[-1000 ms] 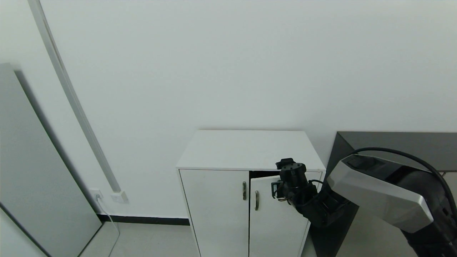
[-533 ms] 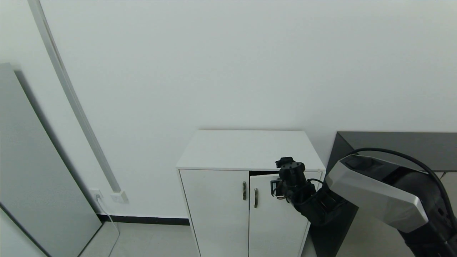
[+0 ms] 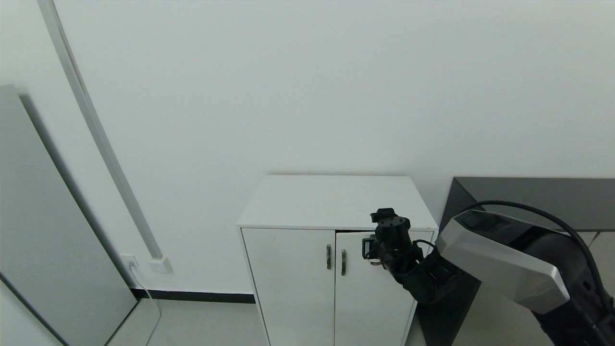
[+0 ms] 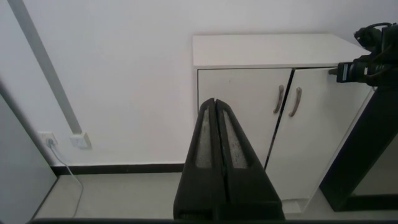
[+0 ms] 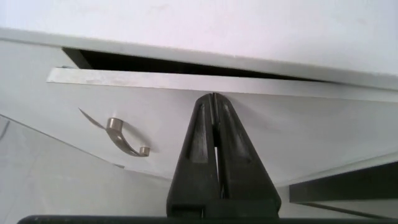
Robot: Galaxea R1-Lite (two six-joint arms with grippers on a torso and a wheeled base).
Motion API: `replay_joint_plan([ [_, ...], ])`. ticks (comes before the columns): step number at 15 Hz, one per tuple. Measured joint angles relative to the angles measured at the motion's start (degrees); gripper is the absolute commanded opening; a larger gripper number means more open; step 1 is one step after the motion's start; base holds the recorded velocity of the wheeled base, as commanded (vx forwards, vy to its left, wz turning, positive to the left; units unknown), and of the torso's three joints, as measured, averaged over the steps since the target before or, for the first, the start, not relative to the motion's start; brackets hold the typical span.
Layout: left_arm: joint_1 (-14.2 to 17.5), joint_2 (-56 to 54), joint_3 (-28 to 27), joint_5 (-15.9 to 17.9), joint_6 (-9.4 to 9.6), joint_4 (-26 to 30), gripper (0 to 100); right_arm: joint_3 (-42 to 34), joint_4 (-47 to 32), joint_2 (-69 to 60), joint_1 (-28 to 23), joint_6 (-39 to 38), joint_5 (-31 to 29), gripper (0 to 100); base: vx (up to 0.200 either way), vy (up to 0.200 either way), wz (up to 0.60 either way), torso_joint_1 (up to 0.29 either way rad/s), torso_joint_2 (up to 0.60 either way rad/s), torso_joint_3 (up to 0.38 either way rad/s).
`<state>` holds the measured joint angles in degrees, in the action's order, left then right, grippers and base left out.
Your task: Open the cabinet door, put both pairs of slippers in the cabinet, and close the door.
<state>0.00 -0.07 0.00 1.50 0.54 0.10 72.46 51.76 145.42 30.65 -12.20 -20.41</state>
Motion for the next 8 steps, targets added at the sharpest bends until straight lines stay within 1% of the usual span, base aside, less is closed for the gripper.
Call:
replay_joint_plan([
  [2,0.00,0.00,0.00,0.00,0.00,0.00,0,0.13,1.44,0.33,0.06,0.00,-0.04,0,0.000,0.000,0.00,0.000,0.00,0.000],
  [4,0.00,0.00,0.00,0.00,0.00,0.00,0,0.16,4.90,0.98,0.11,0.11,-0.01,0,0.000,0.000,0.00,0.000,0.00,0.000],
  [8,0.00,0.00,0.00,0.00,0.00,0.00,0,0.16,5.39,1.61,0.11,0.09,0.00,0,0.000,0.000,0.00,0.000,0.00,0.000],
])
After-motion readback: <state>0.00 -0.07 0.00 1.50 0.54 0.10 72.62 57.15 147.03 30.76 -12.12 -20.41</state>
